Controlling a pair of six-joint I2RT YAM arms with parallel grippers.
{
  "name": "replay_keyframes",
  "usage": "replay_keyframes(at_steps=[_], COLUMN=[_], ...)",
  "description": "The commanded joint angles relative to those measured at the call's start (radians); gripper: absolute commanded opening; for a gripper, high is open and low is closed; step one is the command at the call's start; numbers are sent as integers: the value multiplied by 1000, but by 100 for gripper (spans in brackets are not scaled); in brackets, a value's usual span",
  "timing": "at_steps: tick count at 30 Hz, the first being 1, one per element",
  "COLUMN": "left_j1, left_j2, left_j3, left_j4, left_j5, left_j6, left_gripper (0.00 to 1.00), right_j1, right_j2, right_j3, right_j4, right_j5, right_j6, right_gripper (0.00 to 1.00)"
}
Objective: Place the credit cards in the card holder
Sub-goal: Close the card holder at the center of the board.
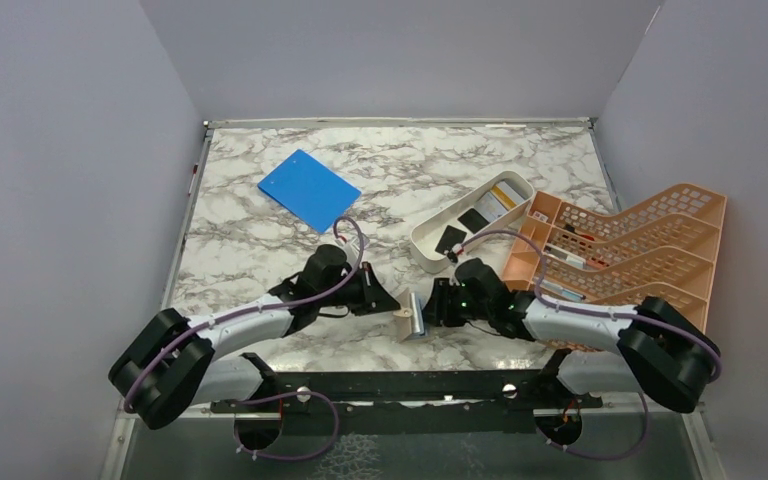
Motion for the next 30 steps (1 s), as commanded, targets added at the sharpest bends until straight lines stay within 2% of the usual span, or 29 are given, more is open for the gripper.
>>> replay_keyframes(at_steps=[1, 5, 10, 14, 16, 20, 26, 30], left_j1=[-5, -9, -14, -20, -26, -50, -70, -85], left_j2=[42, 84, 102, 115, 129, 183, 257, 275], left_j3=[35, 59, 74, 85, 93, 122, 150, 170], left_j4=[44, 44, 44, 42, 43, 42, 50, 51], left_j5=[27, 29, 20, 13, 8, 3, 3, 5], left_j6=[31, 44, 47, 48, 47, 54, 62, 66], left_gripper=[0, 0, 1, 12, 19, 24, 33, 46], right_j1=[8, 8, 8, 8, 9, 8, 9, 8], right_j2=[-129, -228, -317, -364, -389, -398, -397, -390], right_j3=[3, -17, -78, -111, -104, -72, -97, -79], right_j4=[-173, -186, -46, 14, -18, -103, -87, -149], right_j5=[105, 99, 7, -10, 24, 72, 62, 101], right_j6=[-15, 5, 64, 112, 107, 87, 74, 61], right_gripper=[46, 50, 50, 48, 48, 48, 48, 48])
